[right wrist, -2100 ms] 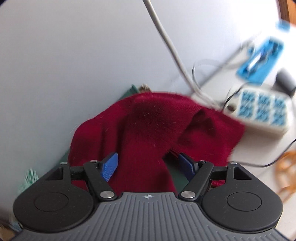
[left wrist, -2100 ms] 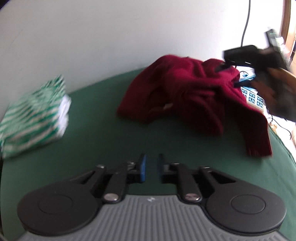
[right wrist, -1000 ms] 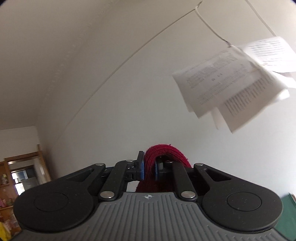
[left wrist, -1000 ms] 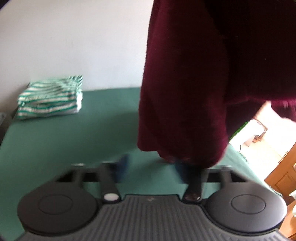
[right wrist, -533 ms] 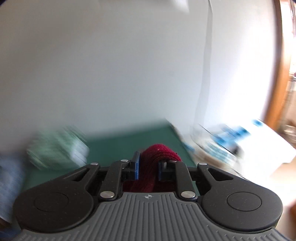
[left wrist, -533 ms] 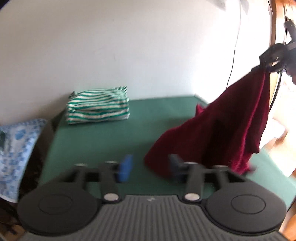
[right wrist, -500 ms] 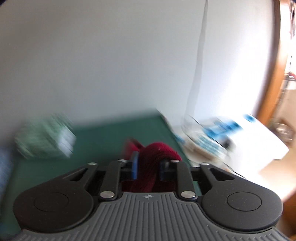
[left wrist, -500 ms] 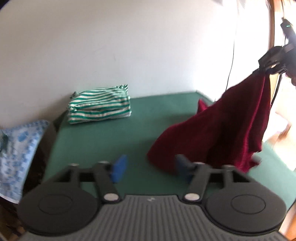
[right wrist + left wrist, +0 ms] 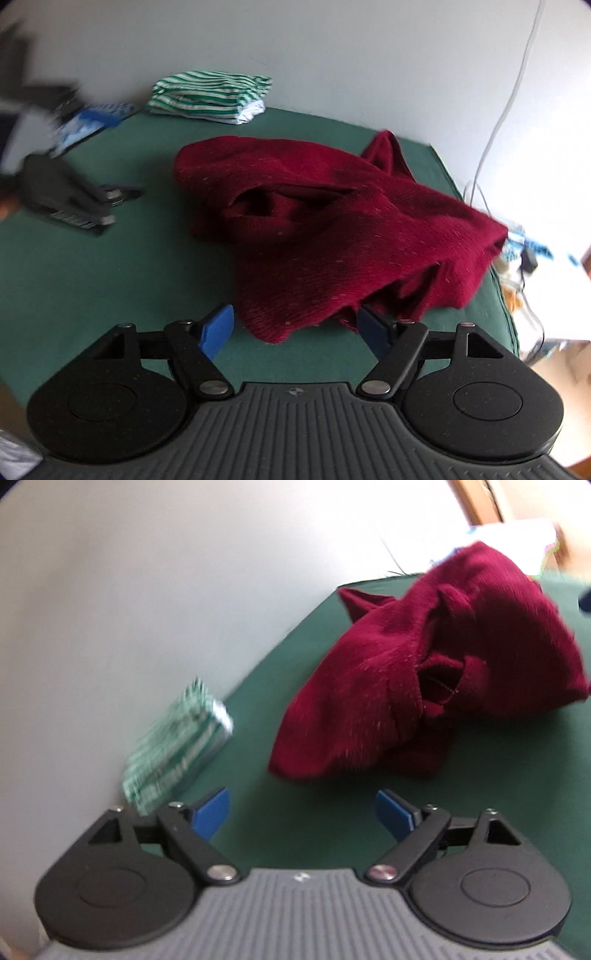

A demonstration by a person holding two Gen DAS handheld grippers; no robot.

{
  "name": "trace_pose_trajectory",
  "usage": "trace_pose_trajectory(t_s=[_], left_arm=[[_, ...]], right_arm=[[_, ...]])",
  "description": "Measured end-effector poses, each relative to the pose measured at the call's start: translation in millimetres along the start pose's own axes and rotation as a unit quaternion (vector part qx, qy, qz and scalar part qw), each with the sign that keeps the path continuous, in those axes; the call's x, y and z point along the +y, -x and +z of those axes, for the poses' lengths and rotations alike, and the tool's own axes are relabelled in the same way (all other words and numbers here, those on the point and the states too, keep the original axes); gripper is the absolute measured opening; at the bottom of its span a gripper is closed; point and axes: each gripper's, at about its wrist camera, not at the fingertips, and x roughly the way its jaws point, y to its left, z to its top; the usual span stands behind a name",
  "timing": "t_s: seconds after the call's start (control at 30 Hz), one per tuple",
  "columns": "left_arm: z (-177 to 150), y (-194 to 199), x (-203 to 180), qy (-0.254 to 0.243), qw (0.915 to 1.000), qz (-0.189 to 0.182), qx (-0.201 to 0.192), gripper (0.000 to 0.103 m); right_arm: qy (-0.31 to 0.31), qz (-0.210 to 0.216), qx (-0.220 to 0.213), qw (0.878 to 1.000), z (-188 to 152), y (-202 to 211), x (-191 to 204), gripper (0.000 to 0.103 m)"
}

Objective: Fold clothes

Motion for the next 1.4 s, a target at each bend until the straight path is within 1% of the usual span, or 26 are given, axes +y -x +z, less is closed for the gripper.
trace_pose_trajectory(t_s=[0.1,0.13,0.17,0.2,0.3,0.37,0.43,0.5,0.57,0.63,0.7,0.73,0.77,0.8,0.87,0.9,0.93,1.0,1.03,1.07,1.13,1.17,1.2,1.27,1.33,1.4], left_arm=[[6.3,-25.6,-2.9,-0.026,0.9996,0.004,0.01,0.09],[8.2,-34.8,-2.7,-0.031,0.9994,0.003,0.014,0.087],[10.1,-43.9,-2.6,-0.035,0.9992,0.003,0.019,0.079],[12.0,-53.1,-2.4,-0.04,0.9989,0.002,0.024,0.074],[17.6,-79.2,-1.3,-0.048,0.998,0.002,0.04,0.052],[20.5,-91.6,1.6,-0.029,0.998,0.004,0.056,0.024],[24.6,-96.1,6.9,0.0,0.9981,0.009,0.06,0.014],[31.1,-92.7,17.0,0.041,0.9975,0.017,0.054,0.013],[41.1,-72.4,42.9,0.121,0.9922,0.006,0.031,0.012],[48.2,-42.0,73.2,0.194,0.9809,-0.003,-0.006,0.012],[54.7,-8.8,102.0,0.249,0.9675,-0.006,-0.045,0.013],[57.0,9.3,116.4,0.27,0.9605,-0.008,-0.068,0.014],[59.3,26.2,128.8,0.285,0.9546,-0.007,-0.088,0.015],[61.6,41.0,137.5,0.289,0.9518,0.001,-0.102,0.015],[65.3,70.2,152.1,0.292,0.9472,0.012,-0.131,0.015],[65.8,83.9,158.1,0.294,0.9444,0.014,-0.145,0.016],[64.8,96.4,162.6,0.298,0.9413,0.014,-0.158,0.016],[62.2,110.2,163.6,0.296,0.9415,0.016,-0.161,0.017],[59.8,112.8,161.3,0.293,0.9431,0.018,-0.156,0.017],[56.4,112.7,157.4,0.29,0.9449,0.02,-0.15,0.017],[48.9,103.8,147.7,0.283,0.9503,0.035,-0.126,0.017],[45.3,95.4,144.3,0.283,0.9519,0.041,-0.11,0.017],[42.7,88.1,143.2,0.288,0.9517,0.04,-0.099,0.017],[38.1,77.0,142.0,0.301,0.9496,0.036,-0.081,0.017],[37.5,78.3,146.5,0.318,0.9443,0.033,-0.079,0.017],[38.8,77.7,149.8,0.325,0.9421,0.035,-0.075,0.017]], right_arm=[[0.043,-0.037,-0.019,0.998,-10.6,-8.2,16.5,0.078],[0.056,-0.047,-0.025,0.997,-10.0,-13.1,18.9,0.078],[0.06,-0.048,-0.026,0.997,-9.9,-18.3,20.1,0.078],[0.059,-0.048,-0.031,0.997,-8.8,-20.8,19.2,0.078],[-0.003,-0.042,-0.074,0.996,3.8,-1.4,-5.0,0.073],[-0.044,-0.037,-0.103,0.993,12.3,11.5,-21.1,0.036],[-0.084,-0.033,-0.131,0.987,20.7,24.4,-37.2,0.03],[-0.125,-0.028,-0.16,0.979,29.1,37.3,-53.3,0.026],[-0.165,-0.023,-0.187,0.968,37.5,50.2,-69.5,0.025],[-0.205,-0.018,-0.214,0.955,45.9,63.1,-85.6,0.024],[-0.246,-0.011,-0.244,0.938,54.3,78.2,-102.7,0.017],[-0.266,0.001,-0.271,0.925,58.2,93.8,-113.9,0.001],[-0.274,0.005,-0.298,0.914,62.3,107.7,-121.3,0.0],[-0.28,0.005,-0.322,0.904,66.7,120.7,-128.1,0.0],[-0.28,-0.015,-0.346,0.895,76.9,139.7,-136.9,0.0],[-0.276,-0.019,-0.346,0.897,80.7,143.1,-139.3,0.0],[-0.271,-0.022,-0.332,0.903,82.2,141.5,-138.8,0.005],[-0.262,-0.024,-0.301,0.916,83.9,136.4,-137.4,0.037],[-0.261,-0.01,-0.273,0.926,80.0,126.2,-134.0,0.062],[-0.247,0.007,-0.242,0.938,73.6,115.3,-127.1,0.068],[-0.195,0.039,-0.168,0.965,55.8,92.5,-104.5,0.069],[-0.175,0.058,-0.124,0.975,45.6,79.2,-91.0,0.069],[-0.154,0.075,-0.081,0.982,35.4,66.0,-76.7,0.069],[-0.11,0.084,-0.015,0.99,15.2,41.8,-42.5,0.069],[-0.047,0.052,0.017,0.997,2.8,23.5,-11.2,0.069],[-0.007,0.012,0.037,0.999,-8.0,9.2,10.7,0.07]])
